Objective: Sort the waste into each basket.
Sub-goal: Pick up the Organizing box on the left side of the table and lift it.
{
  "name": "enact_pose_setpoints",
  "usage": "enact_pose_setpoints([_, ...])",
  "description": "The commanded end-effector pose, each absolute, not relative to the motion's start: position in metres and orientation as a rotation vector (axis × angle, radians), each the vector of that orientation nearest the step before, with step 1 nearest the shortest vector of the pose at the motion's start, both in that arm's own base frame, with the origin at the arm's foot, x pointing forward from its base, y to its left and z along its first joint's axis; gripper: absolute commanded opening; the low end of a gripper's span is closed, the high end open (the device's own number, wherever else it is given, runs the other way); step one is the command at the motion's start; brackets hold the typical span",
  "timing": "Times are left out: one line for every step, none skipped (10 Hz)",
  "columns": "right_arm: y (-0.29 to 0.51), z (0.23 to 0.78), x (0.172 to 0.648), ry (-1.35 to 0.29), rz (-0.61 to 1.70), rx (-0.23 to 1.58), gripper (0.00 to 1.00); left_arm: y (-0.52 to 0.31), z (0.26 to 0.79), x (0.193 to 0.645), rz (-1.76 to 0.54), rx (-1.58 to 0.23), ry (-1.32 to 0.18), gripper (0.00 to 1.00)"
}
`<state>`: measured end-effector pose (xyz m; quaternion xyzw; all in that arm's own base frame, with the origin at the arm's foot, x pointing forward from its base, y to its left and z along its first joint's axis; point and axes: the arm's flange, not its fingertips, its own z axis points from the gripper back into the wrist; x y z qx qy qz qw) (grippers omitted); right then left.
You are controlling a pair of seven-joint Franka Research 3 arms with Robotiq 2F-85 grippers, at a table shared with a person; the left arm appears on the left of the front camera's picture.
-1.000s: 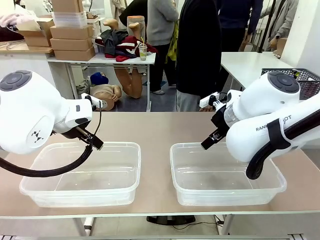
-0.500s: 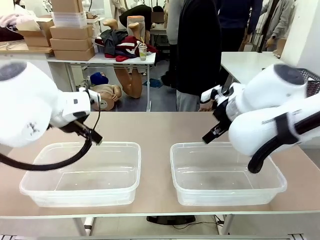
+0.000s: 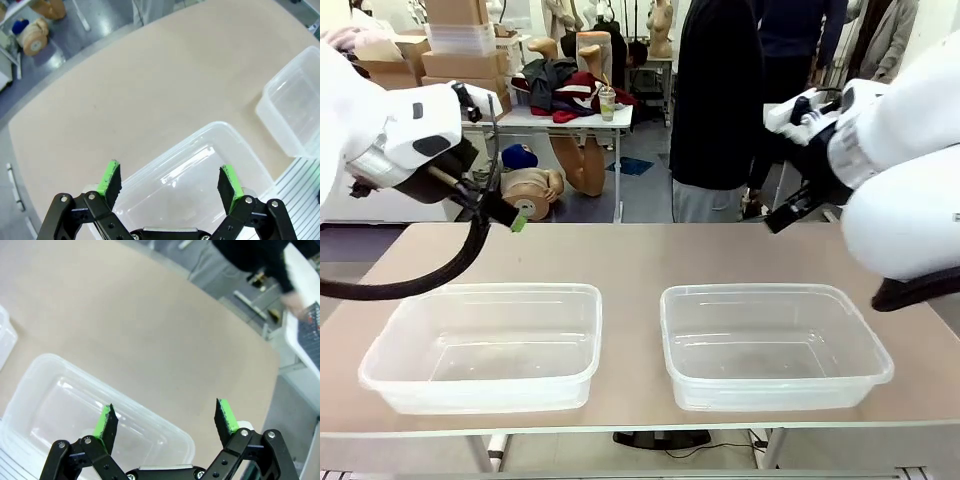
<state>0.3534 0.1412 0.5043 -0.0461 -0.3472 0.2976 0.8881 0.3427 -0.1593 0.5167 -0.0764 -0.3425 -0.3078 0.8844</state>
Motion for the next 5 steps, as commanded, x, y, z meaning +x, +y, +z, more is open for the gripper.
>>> enact_pose_setpoints([0.137, 0.514, 0.349, -0.739, 0.609, -0.117, 1.00, -0.162, 0.530, 0.333, -0.657, -0.173, -0.744, 1.00])
enact_pose_setpoints([0.137, 0.514, 0.353, -0.738, 0.607, 0.268, 1.00, -0.168, 0.518, 0.338, -0.715, -0.390, -0.536, 1.00])
enact_pose_setpoints([0.136, 0.533, 0.353, -0.692, 0.505, 0.568, 1.00, -0.161, 0.534, 0.335, -0.753, -0.686, -0.549, 1.00])
enact_pose_setpoints([0.124, 0.554, 0.354, -0.621, 0.395, 0.870, 1.00, -0.149, 0.552, 0.334, -0.746, -1.067, -0.578, 1.00])
enact_pose_setpoints([0.112, 0.567, 0.357, -0.623, 0.214, 1.072, 1.00, -0.133, 0.559, 0.339, -0.608, -1.320, -0.591, 1.00])
